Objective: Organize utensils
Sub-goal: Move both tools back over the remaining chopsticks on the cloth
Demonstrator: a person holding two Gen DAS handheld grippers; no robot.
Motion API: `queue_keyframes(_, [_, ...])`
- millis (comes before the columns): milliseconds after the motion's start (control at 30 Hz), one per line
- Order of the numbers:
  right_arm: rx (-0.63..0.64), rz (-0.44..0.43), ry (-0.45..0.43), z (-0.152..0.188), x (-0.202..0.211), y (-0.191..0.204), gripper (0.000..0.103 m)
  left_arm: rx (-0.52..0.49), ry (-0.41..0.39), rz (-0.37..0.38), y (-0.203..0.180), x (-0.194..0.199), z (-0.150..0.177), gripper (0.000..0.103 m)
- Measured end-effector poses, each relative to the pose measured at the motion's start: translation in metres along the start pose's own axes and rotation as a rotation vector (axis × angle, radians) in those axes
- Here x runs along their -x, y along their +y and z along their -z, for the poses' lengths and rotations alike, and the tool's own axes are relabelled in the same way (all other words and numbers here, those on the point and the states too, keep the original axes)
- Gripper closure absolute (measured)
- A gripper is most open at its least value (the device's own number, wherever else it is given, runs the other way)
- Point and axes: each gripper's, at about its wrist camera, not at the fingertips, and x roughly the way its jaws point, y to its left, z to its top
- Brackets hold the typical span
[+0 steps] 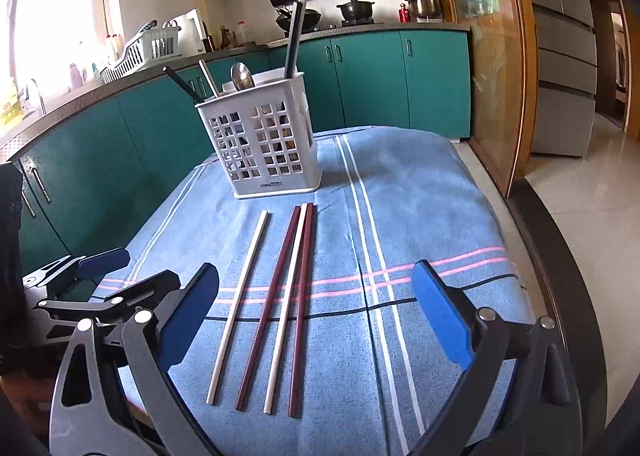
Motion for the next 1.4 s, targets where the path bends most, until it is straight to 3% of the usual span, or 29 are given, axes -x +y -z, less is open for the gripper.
queue_keyframes(167, [0.0,-0.003,-0.001,0.0,-0.004,-0.001,0.01,0.007,-0.008,-0.015,0.004,0.002,-0.002,0.013])
queue_keyframes(300, [0.004,-0.004,0.068,-0.001,-0.023,-0.006,0.018,0.014,-0.027,-0.037,0.009,0.004,-0.007,0.013])
queue_keyframes(400, [0.063,0.034,0.138,-0.011,-0.048,-0.006,0.026,0.032,-0.031,-0.035,0.016,0.005,-0.011,0.013])
queue_keyframes(500, [0.091,0.014,0.21,-0.029,-0.078,-0.003,0.035,0.045,-0.035,-0.036,0.022,0.005,-0.016,0.013])
queue_keyframes(667, [0.137,0.024,0.279,-0.055,-0.135,0.008,0.041,0.065,-0.037,-0.039,0.032,0.005,-0.021,0.013])
queue_keyframes(800, [0.128,0.052,0.335,-0.056,-0.171,0.003,0.051,0.084,-0.022,-0.047,0.042,0.001,-0.02,0.013])
queue_keyframes(1033, [0.179,0.107,0.349,-0.052,-0.186,0.012,0.053,0.105,-0.018,-0.047,0.056,0.001,-0.021,0.012])
queue_keyframes(1200, [0.142,0.1,0.306,-0.058,-0.172,0.003,0.053,0.105,-0.018,-0.034,0.057,0.001,-0.022,0.012])
queue_keyframes(1400, [0.156,0.111,0.338,-0.052,-0.178,0.004,0.053,0.11,-0.009,-0.03,0.057,-0.001,-0.022,0.012])
